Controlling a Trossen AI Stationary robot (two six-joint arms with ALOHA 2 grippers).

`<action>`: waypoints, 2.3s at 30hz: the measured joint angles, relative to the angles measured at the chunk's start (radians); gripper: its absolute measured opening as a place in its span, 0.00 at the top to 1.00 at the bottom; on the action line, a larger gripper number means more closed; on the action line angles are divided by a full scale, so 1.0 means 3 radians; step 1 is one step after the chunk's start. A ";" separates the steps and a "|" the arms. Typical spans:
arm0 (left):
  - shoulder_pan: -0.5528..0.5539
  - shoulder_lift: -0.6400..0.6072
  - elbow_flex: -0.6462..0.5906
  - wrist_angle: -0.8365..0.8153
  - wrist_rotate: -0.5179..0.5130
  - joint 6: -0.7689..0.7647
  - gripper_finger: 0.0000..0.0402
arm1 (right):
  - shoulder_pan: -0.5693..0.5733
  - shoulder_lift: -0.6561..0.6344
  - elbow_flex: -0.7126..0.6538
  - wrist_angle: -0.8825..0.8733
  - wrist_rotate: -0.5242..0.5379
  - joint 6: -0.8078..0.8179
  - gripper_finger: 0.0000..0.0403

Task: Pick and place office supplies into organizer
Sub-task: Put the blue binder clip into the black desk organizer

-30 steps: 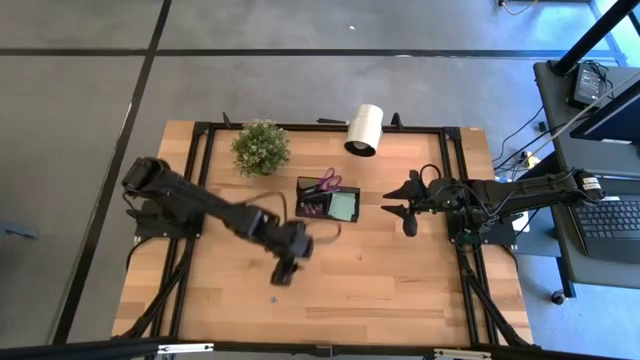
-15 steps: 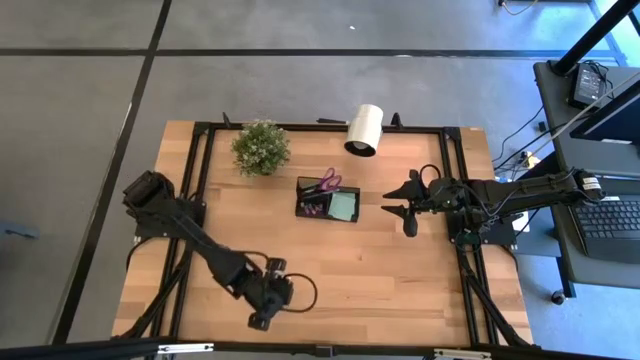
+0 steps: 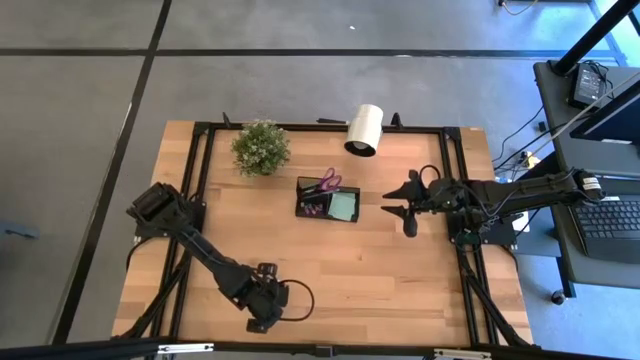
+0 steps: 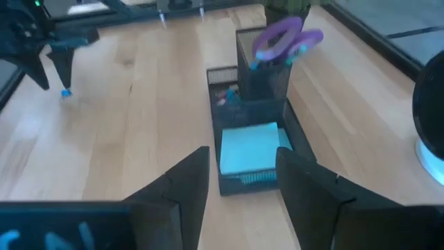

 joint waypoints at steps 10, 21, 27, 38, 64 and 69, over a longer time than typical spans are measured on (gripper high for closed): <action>0.0011 0.0019 -0.0004 -0.0097 -0.0028 0.0003 0.59 | -0.0001 0.0001 -0.0198 0.0074 0.0000 0.0164 0.58; 0.0011 0.0179 0.0006 -0.0072 0.0024 0.0070 0.59 | -0.0001 0.0000 -0.0220 0.0163 0.0001 0.0088 0.58; 0.0010 0.0281 0.0016 -0.0097 0.0010 0.0136 0.60 | -0.0001 0.0000 -0.0220 0.0172 0.0000 0.0087 0.58; 0.0011 0.0289 0.0009 -0.0084 -0.0051 0.0200 0.65 | -0.0001 0.0000 -0.0220 0.0174 0.0000 0.0087 0.58; 0.0084 0.0291 0.0001 -0.0073 0.0018 0.0516 0.79 | -0.0001 0.0001 -0.0220 0.0172 0.0000 0.0181 0.58; 0.0082 0.0291 0.0001 -0.0069 -0.0052 0.0522 0.86 | -0.0001 0.0001 -0.0220 0.0172 0.0000 0.0180 0.58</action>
